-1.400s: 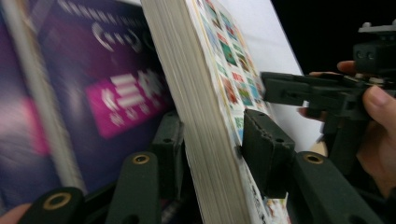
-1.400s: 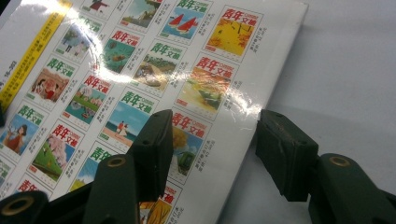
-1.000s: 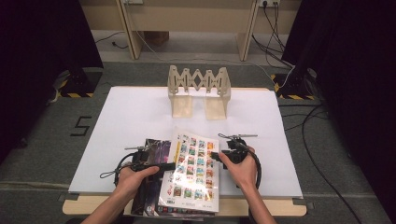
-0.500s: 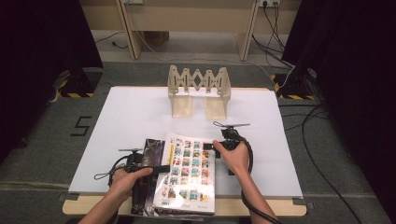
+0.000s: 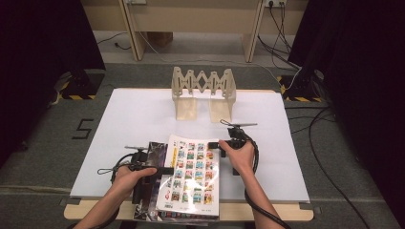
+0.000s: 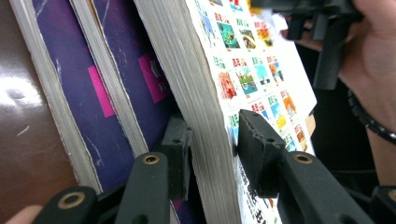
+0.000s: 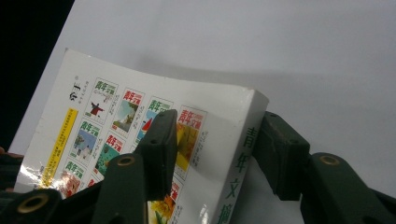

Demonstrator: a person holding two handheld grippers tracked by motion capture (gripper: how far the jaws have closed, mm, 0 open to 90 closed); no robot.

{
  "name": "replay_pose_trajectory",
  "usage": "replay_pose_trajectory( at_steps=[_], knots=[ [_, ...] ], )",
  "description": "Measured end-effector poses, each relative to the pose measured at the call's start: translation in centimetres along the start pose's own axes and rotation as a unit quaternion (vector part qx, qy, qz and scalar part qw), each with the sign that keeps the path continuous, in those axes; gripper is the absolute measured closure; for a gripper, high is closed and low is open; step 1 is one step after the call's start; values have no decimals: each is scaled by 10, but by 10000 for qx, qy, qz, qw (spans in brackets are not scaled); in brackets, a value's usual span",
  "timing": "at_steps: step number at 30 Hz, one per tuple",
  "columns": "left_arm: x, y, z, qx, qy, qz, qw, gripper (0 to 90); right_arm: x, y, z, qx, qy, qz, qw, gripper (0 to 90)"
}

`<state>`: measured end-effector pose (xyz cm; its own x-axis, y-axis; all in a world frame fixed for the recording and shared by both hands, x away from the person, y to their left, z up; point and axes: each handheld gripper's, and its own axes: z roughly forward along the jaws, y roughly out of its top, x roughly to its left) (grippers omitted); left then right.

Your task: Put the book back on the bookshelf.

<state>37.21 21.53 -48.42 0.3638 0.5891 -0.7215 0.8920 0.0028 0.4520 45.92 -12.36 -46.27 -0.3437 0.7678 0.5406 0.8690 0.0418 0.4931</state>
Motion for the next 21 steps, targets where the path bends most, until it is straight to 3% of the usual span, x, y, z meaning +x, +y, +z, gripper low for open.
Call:
replay_pose_trajectory(
  at_steps=[1, 8, 12, 15, 19, 21],
  knots=[
    [0, 1, 0, 25, 9, 11, 10000, 637, 6, 2, -4, -84, -87, -208, 9997, 569],
    [-2, 4, 1, 36, 132, 106, 9999, 623, 25, 10, -14, -230, -149, -507, 9983, 611],
    [-1, 4, 0, 14, 124, 91, 9999, 634, 22, 12, -8, -176, -133, -287, 9993, 605],
    [-1, 4, 0, 13, 109, 81, 9999, 637, 14, 11, 1, 8, 69, -78, 9999, 584],
    [-1, 4, 0, 6, 111, 78, 9999, 638, 8, 8, 10, 100, 214, -3, 9997, 561],
    [-1, 4, 0, 14, 121, 73, 9999, 637, 6, 9, 9, 131, 295, -3, 9995, 591]
  ],
)
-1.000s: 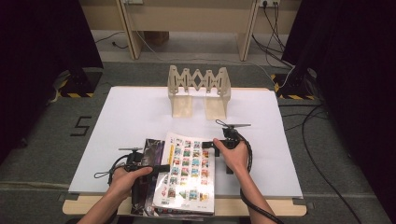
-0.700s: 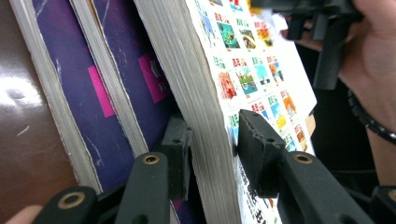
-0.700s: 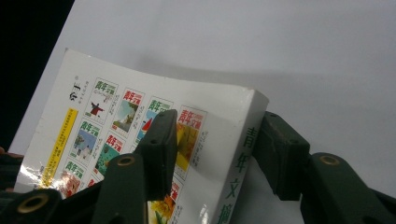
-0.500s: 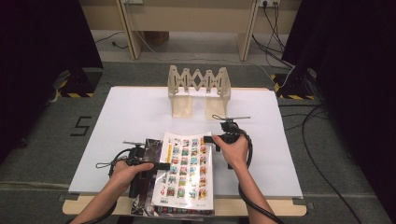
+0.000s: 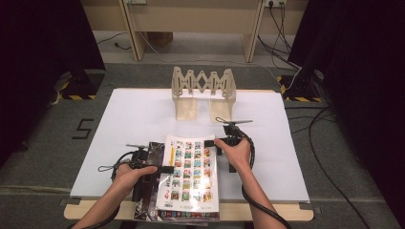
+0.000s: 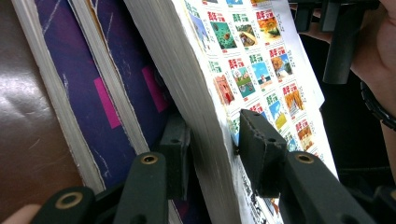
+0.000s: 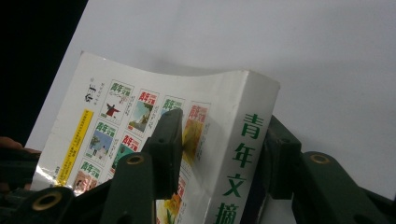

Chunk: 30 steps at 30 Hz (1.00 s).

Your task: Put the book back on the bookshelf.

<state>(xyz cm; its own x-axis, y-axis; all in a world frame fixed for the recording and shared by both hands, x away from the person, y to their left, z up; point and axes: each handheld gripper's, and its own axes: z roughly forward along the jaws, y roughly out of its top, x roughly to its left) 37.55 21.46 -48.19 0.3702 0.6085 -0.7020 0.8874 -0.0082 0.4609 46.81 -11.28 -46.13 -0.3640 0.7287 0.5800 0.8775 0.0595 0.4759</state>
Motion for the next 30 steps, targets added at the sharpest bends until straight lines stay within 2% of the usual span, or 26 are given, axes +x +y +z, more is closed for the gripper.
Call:
replay_pose_trajectory(
  at_steps=[3, 4, 9, 11, 12, 14, 17, 19, 22, 28, 30],
  knots=[
    [0, 0, -1, -36, 42, -4, 10000, 629, 3, 4, -8, -30, 273, -1, 9996, 676],
    [-1, -1, -1, -56, 47, 17, 10000, 613, 10, 8, -15, -18, 386, -44, 9992, 689],
    [-5, -2, -2, -239, 114, 202, 9994, 566, 22, 12, -29, -153, 373, -146, 9991, 707],
    [-5, -2, -4, -317, 229, 321, 9987, 541, 26, 12, -36, -248, 394, -151, 9988, 715],
    [-5, -3, -7, -402, 328, 443, 9977, 555, 28, 12, -40, -304, 417, -129, 9986, 719],
    [-3, -2, -13, -585, 381, 527, 9962, 551, 31, 12, -46, -383, 380, -124, 9985, 725],
    [-1, -4, -21, -791, 506, 675, 9933, 539, 32, 11, -55, -476, 221, -113, 9986, 727],
    [2, -6, -24, -872, 641, 693, 9917, 532, 35, 10, -60, -561, 96, -189, 9982, 727],
    [7, -9, -28, -977, 794, 714, 9895, 519, 37, 9, -63, -598, 60, -240, 9979, 728],
    [17, -13, -38, -1227, 1339, 875, 9795, 479, 41, 11, -71, -687, -121, -305, 9971, 730],
    [22, -12, -42, -1298, 1360, 804, 9789, 477, 42, 11, -74, -737, -171, -318, 9966, 731]
  ],
)
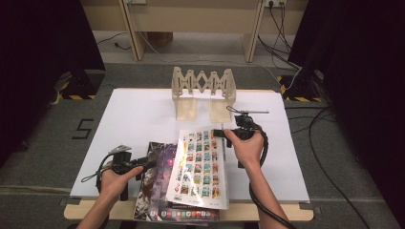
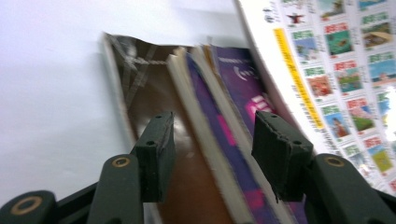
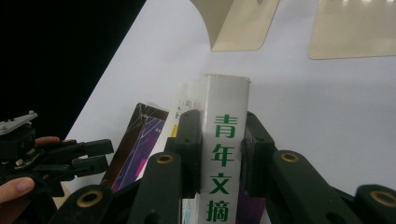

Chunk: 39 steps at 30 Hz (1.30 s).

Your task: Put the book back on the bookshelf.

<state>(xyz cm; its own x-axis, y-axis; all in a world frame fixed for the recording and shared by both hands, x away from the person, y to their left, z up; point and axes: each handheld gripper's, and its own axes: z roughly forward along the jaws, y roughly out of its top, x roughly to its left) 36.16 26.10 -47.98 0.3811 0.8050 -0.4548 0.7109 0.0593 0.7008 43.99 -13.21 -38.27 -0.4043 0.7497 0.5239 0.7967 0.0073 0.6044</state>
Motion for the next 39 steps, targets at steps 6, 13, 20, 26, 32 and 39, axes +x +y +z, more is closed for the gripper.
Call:
replay_pose_trajectory(
  at_steps=[6, 13, 20, 26, 32, 39],
  knots=[
    [8, 0, -3, 22, 144, -37, 9999, 451, 3, 1, -4, -43, -105, -82, 9999, 732],
    [10, -1, -3, -18, 166, -86, 9998, 449, 6, 3, -5, -92, -128, -101, 9998, 735],
    [11, -2, -3, -2, 198, -115, 9997, 443, 10, 7, -13, -216, -251, -185, 9993, 738],
    [11, -2, -2, 6, 227, -96, 9997, 438, 12, 10, -22, -345, -401, -266, 9982, 739],
    [13, -2, -4, -28, 248, -136, 9996, 436, 13, 13, -28, -435, -527, -305, 9972, 739],
    [14, -2, -3, -17, 223, -153, 9996, 433, 15, 19, -35, -548, -659, -365, 9956, 740]
  ],
)
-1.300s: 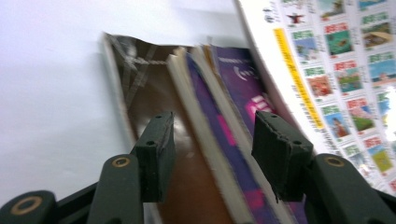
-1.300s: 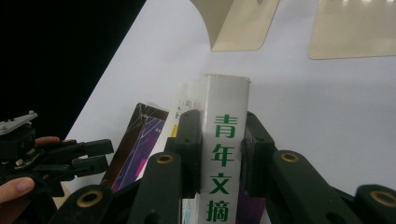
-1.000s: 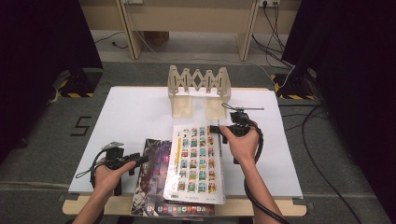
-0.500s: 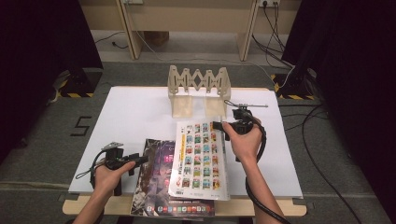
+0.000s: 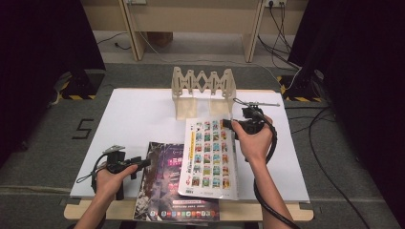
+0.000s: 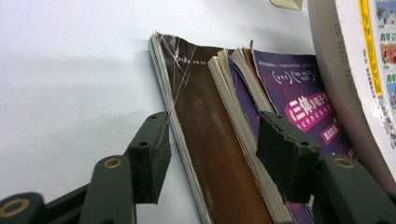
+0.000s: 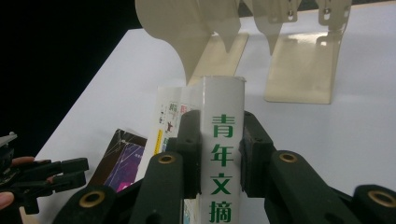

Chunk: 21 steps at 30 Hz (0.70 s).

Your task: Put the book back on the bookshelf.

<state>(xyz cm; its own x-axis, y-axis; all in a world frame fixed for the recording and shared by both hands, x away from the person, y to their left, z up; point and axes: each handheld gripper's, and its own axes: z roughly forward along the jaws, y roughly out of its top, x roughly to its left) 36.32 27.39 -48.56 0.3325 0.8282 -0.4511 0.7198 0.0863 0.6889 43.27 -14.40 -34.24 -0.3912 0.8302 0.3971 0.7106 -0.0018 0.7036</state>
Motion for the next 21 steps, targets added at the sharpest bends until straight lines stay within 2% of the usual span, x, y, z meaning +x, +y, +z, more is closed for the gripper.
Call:
replay_pose_trajectory(
  at_steps=[10, 21],
  knots=[
    [-1, 0, 0, -4, -49, -20, 10000, 430, -2, 13, -14, -299, -278, -93, 9991, 740],
    [0, 0, 0, -11, -45, -52, 10000, 429, 0, 28, -27, -558, -590, -236, 9964, 741]
  ],
)
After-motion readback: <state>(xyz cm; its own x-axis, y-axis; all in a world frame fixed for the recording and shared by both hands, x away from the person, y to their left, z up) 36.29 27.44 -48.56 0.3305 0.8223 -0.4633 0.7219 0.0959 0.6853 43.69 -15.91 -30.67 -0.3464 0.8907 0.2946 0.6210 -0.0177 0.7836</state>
